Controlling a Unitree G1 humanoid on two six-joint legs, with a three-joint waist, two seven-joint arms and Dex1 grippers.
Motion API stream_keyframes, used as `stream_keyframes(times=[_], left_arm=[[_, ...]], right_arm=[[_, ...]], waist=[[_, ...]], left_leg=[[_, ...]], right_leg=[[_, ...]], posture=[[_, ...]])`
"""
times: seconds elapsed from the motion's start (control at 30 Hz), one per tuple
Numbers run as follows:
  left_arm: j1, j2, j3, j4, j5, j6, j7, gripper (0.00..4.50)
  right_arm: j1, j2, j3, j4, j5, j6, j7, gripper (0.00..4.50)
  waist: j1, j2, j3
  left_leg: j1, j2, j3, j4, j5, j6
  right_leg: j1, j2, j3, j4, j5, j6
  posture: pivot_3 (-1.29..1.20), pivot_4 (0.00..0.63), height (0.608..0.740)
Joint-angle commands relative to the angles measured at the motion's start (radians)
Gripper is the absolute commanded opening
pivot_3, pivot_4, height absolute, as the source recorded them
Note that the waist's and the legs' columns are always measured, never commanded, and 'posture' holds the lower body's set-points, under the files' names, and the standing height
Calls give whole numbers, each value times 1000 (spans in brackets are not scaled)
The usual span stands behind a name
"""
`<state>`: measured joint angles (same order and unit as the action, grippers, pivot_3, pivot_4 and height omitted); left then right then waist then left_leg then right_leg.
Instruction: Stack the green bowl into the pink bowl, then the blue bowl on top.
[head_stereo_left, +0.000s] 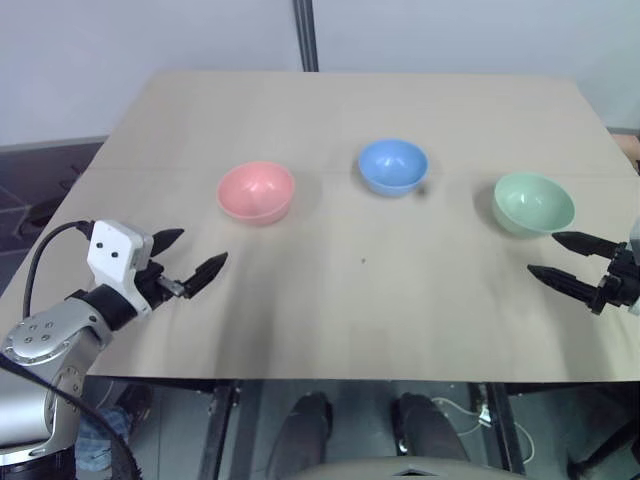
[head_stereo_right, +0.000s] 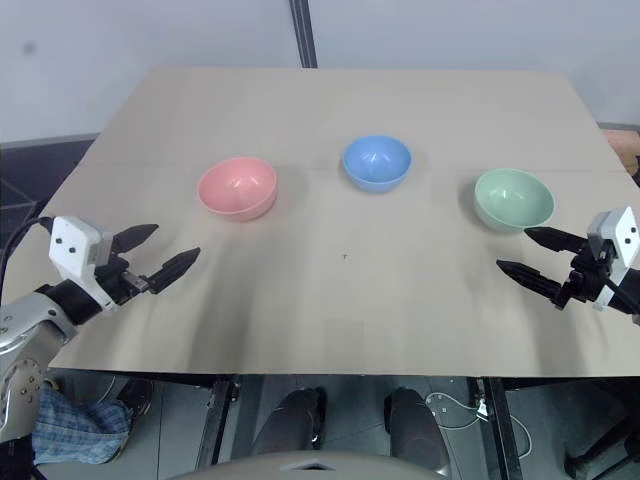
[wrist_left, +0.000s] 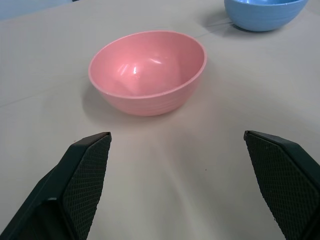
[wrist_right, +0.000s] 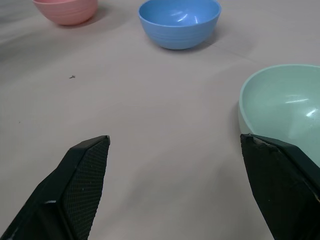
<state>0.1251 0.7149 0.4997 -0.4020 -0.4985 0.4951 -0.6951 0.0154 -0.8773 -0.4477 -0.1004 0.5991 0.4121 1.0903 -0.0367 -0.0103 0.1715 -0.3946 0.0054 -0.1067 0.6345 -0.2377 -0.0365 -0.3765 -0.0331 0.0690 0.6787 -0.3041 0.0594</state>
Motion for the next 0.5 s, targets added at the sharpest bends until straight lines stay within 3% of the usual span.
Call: stream_keyframes(times=[0.03, 0.5], left_arm=[[-4, 3, 14, -28, -13, -16, -2, 4500], [-2, 3, 6, -26, -22, -19, -6, 4500]], right_arm=[[-5, -2, -39, -35, 21, -8, -6, 4390], [-17, -1, -29, -61, 33, 2, -33, 4390]], waist=[[0, 0, 0], [0, 0, 0]], left_leg=[[0, 0, 0, 0, 0, 0], [0, 0, 0, 0, 0, 0]], right_leg=[[0, 0, 0, 0, 0, 0], [0, 0, 0, 0, 0, 0]], posture=[[0, 150, 740], [0, 150, 740]])
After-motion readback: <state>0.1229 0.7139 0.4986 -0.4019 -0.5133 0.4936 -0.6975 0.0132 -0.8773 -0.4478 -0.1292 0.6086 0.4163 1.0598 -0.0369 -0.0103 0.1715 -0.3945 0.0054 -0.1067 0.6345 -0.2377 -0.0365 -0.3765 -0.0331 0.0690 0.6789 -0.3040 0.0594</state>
